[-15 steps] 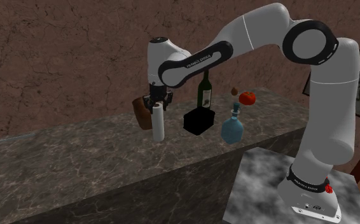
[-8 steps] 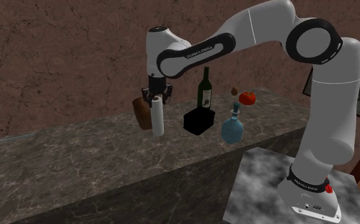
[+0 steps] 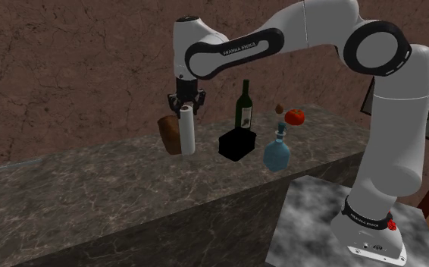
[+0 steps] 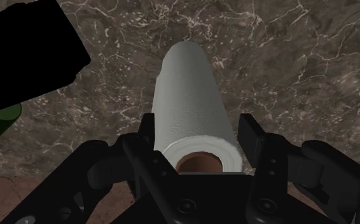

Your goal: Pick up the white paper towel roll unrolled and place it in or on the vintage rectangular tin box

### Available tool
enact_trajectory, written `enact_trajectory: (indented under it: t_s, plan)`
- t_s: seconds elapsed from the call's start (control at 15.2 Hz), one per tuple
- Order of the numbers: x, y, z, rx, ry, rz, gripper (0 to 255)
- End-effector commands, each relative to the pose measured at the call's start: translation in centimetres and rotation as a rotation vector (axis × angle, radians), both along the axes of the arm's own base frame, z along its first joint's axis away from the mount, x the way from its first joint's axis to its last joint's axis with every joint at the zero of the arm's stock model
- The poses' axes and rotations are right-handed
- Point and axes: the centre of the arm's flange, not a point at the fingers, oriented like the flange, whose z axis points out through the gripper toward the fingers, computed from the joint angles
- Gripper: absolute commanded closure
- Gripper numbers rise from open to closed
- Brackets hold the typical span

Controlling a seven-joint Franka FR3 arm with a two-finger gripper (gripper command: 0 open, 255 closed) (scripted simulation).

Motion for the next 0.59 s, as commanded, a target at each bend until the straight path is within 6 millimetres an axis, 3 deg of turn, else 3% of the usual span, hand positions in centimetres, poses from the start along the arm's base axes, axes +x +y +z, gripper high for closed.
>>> enact_trajectory:
  t_s: [0.0,0.53]
  plan:
    - [-0.1,0.1,1.1,0.0,0.0,0.0,255]
    - [-0.1,0.1,5.3,0.0,0.0,0.0,255]
